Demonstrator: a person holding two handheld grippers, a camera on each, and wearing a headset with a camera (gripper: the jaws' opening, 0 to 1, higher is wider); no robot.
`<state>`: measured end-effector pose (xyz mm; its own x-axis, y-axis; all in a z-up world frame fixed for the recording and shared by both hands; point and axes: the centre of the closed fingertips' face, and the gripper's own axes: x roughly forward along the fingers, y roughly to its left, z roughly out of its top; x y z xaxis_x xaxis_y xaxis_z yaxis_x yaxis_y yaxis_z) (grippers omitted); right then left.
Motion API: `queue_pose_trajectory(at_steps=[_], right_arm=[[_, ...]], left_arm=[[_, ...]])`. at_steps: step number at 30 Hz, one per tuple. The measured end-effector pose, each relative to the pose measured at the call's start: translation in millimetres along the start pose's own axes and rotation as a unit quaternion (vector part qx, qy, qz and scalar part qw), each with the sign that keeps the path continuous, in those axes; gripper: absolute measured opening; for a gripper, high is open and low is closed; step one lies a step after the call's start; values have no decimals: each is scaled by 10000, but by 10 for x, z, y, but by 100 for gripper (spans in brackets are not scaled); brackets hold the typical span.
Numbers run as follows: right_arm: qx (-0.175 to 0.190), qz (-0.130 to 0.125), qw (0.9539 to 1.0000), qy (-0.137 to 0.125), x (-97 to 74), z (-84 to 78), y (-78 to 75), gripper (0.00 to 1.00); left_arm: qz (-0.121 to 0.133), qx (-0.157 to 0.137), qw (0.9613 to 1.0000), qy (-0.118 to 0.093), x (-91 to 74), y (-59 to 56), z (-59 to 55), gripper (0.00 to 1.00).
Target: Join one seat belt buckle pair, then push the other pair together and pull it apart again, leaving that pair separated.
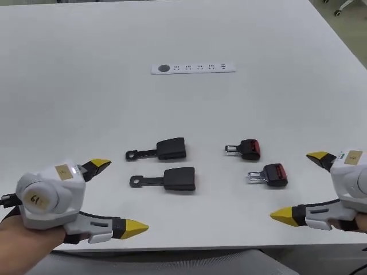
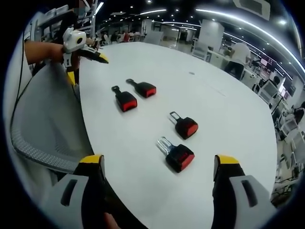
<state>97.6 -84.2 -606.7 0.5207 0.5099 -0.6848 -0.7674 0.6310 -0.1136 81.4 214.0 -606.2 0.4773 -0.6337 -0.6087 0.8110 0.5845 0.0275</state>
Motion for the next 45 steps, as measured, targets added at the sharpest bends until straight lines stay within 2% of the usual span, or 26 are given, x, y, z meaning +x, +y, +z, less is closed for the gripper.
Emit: queue_pose_trajectory(at_steps=[2, 7, 11, 14, 19, 21, 23, 28, 34, 38, 40, 45], right_arm=[[-7, -1, 10000, 2, 1, 6, 5, 96], [-108, 35, 9999, 7, 6, 3, 24, 95], [-201, 51, 9996, -174, -2, 58, 48, 93], [-76, 42, 9996, -283, 1, 87, 27, 93], [-52, 9, 9996, -261, 3, 78, 9, 92], [-138, 8, 9998, -122, 14, 28, 6, 92], [-187, -4, 9998, -105, 20, 25, 14, 92], [-171, 8, 9998, -135, 43, 29, 25, 90], [-256, 4, 9996, -95, 68, 21, 0, 88], [-261, 70, 9996, -59, 87, -12, -61, 82], [-245, 79, 9996, -73, 94, -6, -44, 80], [-462, 87, 9989, 3, 116, -26, -98, 78]], left_arm=[[-23, 107, 9999, 104, 4, -8, -41, 98], [-33, 141, 9998, 104, 4, -54, 2, 97], [-12, 151, 9998, 150, 17, -40, 3, 97], [0, 152, 9998, 152, 16, -9, -9, 96], [52, 151, 9998, 148, 3, 17, 31, 93], [69, 229, 9995, 217, 0, 45, 5, 91], [81, 295, 9991, 288, 5, 65, -30, 90], [52, 391, 9989, 253, 14, 26, -1, 89], [74, 355, 9992, 152, 40, 45, 60, 88], [64, 375, 9991, 174, 61, 27, 83, 86], [77, 398, 9990, 177, 57, 40, 71, 86], [37, 444, 9987, 261, 96, 50, 50, 82]])
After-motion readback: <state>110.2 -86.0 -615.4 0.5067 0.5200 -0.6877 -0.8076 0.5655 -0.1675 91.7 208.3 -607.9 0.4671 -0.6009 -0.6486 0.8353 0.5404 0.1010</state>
